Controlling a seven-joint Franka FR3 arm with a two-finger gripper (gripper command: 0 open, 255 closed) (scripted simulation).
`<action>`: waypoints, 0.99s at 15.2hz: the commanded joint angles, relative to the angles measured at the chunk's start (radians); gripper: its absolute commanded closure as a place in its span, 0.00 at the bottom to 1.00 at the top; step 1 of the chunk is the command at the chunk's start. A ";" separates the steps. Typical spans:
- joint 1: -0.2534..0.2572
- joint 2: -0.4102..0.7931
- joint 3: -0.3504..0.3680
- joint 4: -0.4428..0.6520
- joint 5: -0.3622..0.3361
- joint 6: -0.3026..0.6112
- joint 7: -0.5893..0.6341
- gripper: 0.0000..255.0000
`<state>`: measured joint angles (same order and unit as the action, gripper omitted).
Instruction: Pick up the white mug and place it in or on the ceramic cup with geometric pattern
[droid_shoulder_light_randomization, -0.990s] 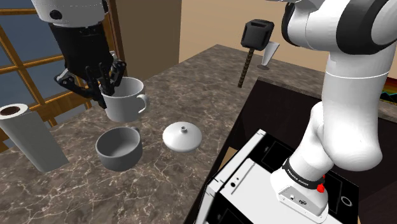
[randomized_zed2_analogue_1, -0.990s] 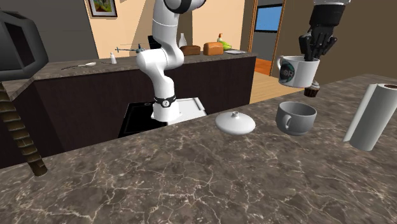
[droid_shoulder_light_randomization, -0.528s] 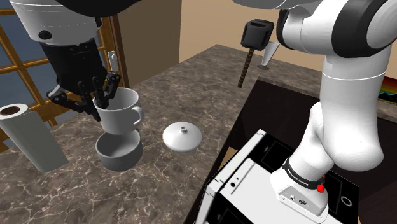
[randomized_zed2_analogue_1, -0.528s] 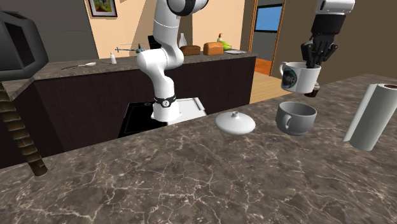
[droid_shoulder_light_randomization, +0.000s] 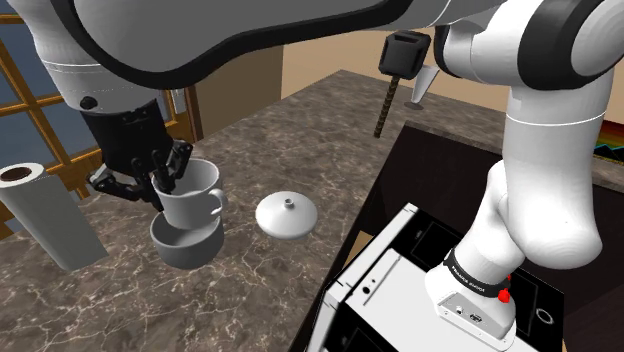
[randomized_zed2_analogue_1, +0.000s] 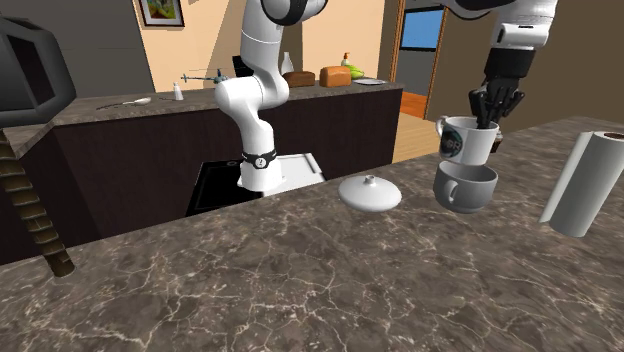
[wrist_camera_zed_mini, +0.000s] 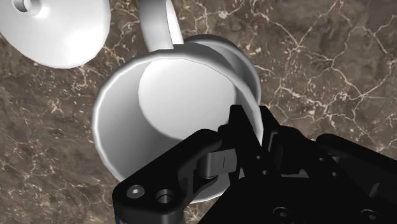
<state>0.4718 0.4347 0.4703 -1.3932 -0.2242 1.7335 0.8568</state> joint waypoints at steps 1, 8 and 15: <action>-0.004 -0.002 -0.001 -0.029 0.000 0.027 0.002 1.00; -0.007 0.002 -0.003 -0.063 -0.003 0.065 0.005 1.00; -0.007 0.002 -0.003 -0.063 -0.003 0.065 0.005 0.00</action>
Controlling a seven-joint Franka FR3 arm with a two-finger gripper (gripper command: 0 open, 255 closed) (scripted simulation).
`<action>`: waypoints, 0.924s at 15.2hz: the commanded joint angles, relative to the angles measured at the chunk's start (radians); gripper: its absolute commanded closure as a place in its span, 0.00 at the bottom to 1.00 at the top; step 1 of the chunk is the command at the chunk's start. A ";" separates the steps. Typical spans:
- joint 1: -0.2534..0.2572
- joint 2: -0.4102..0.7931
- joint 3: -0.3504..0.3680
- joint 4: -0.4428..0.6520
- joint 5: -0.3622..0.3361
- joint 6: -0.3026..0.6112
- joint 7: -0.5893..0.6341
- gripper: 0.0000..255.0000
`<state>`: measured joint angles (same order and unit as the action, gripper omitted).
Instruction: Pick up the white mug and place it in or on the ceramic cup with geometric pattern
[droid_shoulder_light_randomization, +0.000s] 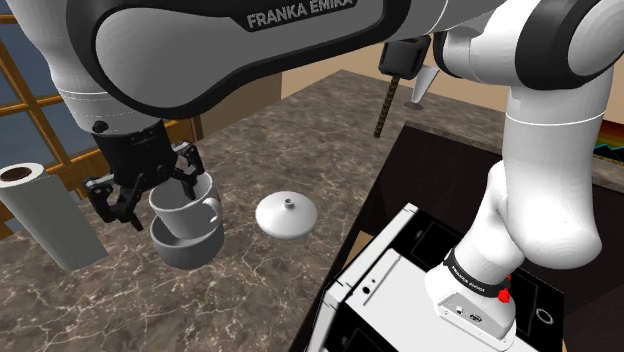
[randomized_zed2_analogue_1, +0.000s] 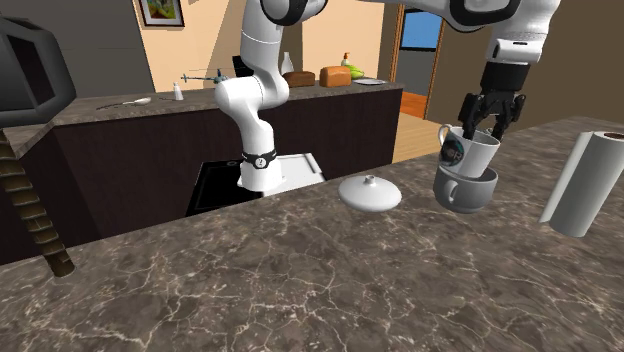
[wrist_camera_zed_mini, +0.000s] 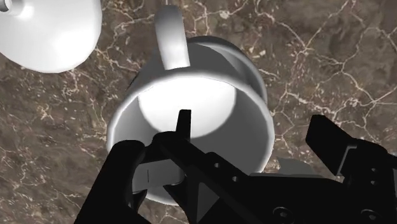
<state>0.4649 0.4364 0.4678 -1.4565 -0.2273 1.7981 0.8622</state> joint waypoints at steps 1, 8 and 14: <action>0.000 0.000 0.000 0.000 0.000 0.000 0.000 0.00; 0.019 0.005 0.004 0.136 0.002 -0.129 -0.008 0.00; 0.019 0.005 0.004 0.136 0.002 -0.129 -0.008 0.00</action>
